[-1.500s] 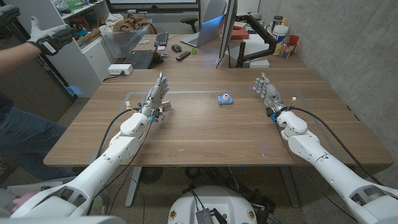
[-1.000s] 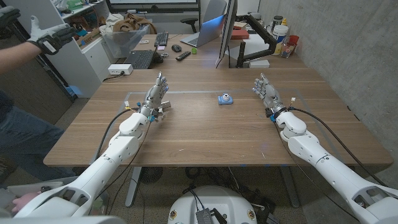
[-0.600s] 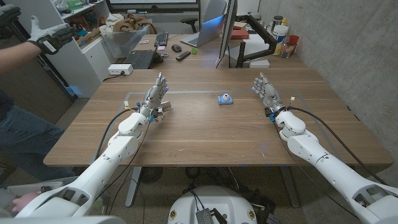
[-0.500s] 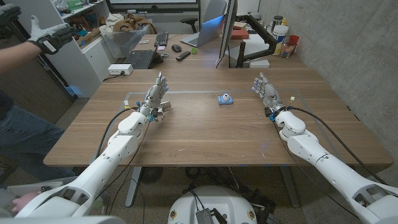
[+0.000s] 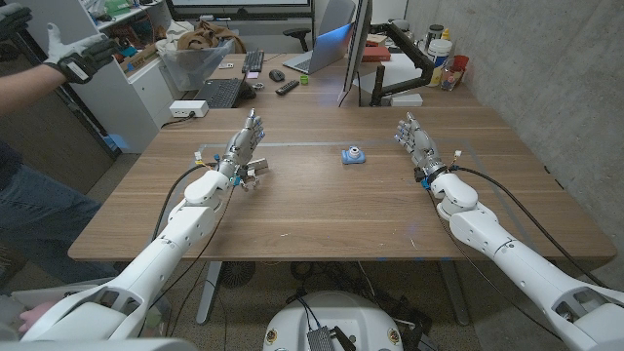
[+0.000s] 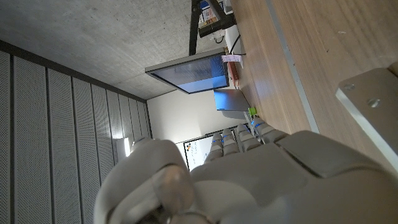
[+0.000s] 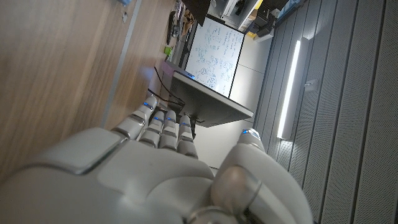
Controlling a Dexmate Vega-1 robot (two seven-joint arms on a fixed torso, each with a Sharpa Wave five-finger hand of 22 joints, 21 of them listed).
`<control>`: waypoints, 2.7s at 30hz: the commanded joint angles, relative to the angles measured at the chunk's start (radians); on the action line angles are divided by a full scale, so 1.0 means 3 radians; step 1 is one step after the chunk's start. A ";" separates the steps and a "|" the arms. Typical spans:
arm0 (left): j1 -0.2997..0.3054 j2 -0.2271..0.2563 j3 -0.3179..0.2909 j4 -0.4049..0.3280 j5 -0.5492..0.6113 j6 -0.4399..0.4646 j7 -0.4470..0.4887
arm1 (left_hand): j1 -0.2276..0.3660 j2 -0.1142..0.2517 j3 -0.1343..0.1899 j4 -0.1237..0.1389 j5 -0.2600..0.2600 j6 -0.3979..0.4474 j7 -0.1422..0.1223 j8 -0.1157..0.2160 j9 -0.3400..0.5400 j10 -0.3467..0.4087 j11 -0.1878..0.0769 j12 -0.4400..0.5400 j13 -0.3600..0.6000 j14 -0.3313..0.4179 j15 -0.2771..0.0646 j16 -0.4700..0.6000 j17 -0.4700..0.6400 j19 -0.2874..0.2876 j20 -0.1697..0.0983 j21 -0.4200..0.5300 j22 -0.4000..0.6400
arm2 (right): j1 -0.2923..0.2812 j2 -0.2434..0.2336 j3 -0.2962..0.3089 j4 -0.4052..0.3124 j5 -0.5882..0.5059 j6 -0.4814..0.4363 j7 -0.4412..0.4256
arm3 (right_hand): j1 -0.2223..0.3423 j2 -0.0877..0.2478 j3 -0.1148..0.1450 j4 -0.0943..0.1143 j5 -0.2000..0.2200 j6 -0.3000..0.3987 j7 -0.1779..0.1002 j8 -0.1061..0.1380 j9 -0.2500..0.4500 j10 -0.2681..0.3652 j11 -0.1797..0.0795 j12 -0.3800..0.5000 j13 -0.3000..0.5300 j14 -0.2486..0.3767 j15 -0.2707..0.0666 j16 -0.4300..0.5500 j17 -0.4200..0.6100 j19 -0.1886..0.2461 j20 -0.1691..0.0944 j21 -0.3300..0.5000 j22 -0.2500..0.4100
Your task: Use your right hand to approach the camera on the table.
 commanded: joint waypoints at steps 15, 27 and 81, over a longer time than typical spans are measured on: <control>0.0069 0.0079 -0.0050 -0.0210 0.0033 0.0050 0.0084 | 0.0034 0.0011 -0.0017 -0.0001 0.0005 0.0002 -0.0011 0.0011 0.0006 0.0008 -0.0018 0.0011 0.0019 -0.0031 -0.0008 0.0022 0.0004 -0.0043 -0.0059 0.0008 0.0007 | 0.0091 -0.0005 -0.0064 0.0106 -0.0200 0.0231 0.0030 | 0.0034 0.0027 0.0026 -0.0015 0.0013 0.0087 -0.0078 0.0042 0.0021 0.0058 -0.0054 0.0023 0.0012 0.0035 -0.0031 0.0023 0.0014 0.0027 -0.0060 0.0022 0.0015; -0.0037 0.0044 -0.0023 -0.0138 -0.0002 0.0102 0.0017 | 0.0038 0.0014 -0.0017 -0.0001 0.0004 0.0000 -0.0013 0.0009 0.0006 0.0008 -0.0016 0.0011 0.0019 -0.0033 -0.0010 0.0022 0.0004 -0.0047 -0.0058 0.0010 0.0007 | 0.0024 -0.0160 -0.0047 -0.0122 -0.0317 0.0105 -0.0121 | 0.0050 0.0031 0.0031 -0.0025 0.0014 0.0107 -0.0092 0.0041 0.0021 0.0078 -0.0061 0.0027 0.0013 0.0049 -0.0032 0.0025 0.0013 0.0024 -0.0060 0.0022 0.0015; -0.0052 0.0104 -0.0007 -0.0242 0.0058 0.0131 0.0045 | 0.0058 0.0029 -0.0012 0.0000 -0.0006 0.0007 -0.0021 0.0006 0.0006 0.0013 -0.0028 0.0011 0.0019 -0.0031 -0.0015 0.0025 0.0004 -0.0077 -0.0040 0.0012 0.0008 | 0.0283 -0.0030 -0.0256 0.0152 -0.0977 0.0510 -0.0163 | 0.0136 0.0143 0.0099 -0.0052 0.0030 0.0145 -0.0186 0.0036 0.0023 0.0195 -0.0239 0.0053 0.0016 0.0118 -0.0118 0.0034 0.0012 0.0033 -0.0073 0.0028 0.0014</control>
